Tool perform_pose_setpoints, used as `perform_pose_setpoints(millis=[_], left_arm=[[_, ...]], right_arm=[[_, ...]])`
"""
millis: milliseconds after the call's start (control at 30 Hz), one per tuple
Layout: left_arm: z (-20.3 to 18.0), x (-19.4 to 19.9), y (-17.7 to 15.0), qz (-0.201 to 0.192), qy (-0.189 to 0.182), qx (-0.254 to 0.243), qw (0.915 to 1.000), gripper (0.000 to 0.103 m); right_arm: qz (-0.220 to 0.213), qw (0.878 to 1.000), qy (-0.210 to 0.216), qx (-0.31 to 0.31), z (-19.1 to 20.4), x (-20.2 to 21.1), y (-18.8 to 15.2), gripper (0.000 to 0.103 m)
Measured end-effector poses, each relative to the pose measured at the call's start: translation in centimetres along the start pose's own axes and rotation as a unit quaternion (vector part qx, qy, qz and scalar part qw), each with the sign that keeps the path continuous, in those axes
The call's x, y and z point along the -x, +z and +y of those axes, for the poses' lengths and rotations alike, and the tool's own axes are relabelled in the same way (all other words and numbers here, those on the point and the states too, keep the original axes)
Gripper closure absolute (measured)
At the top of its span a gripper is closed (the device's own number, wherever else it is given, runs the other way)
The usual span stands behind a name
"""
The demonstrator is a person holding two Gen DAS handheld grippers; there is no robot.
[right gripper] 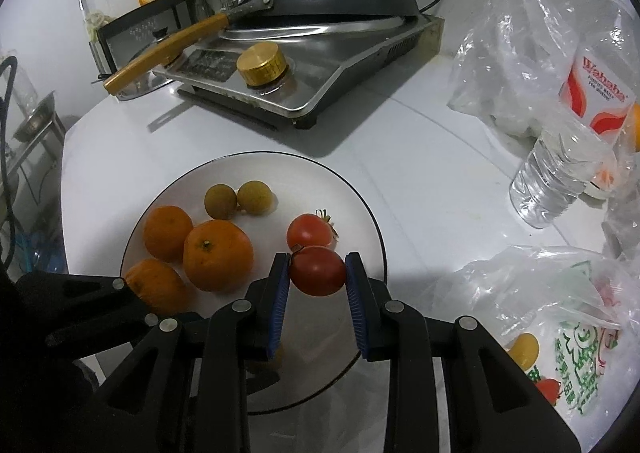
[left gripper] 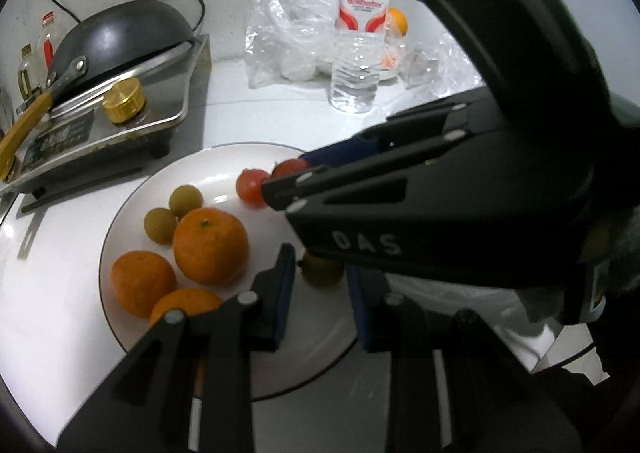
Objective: Organize fruits
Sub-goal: 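Open the right tool over the plate while the left tool releases the yellow fruit there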
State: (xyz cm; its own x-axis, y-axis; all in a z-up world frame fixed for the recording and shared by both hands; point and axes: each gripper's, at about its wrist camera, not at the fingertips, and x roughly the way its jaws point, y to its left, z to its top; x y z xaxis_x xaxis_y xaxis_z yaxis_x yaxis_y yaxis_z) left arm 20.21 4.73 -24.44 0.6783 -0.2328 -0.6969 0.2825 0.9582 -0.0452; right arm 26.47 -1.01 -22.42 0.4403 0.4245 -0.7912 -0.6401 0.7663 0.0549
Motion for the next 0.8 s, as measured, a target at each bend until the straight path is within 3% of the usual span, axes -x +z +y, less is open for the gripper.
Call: perform_pose_setpoints(millis=[367, 800], left_arm=[[0.1, 0.3, 0.0, 0.002, 0.008, 0.010, 0.9999, 0.075], [-1.3, 2.5, 0.2, -0.016, 0.029, 0.005, 0.9994, 0.074]], right_arm=[[-0.005, 1.000, -0.006, -0.004, -0.2, 0.8, -0.2, 0.071], [-0.049, 0.998, -0.021, -0.014, -0.9, 5.9, -1.1, 0.071]])
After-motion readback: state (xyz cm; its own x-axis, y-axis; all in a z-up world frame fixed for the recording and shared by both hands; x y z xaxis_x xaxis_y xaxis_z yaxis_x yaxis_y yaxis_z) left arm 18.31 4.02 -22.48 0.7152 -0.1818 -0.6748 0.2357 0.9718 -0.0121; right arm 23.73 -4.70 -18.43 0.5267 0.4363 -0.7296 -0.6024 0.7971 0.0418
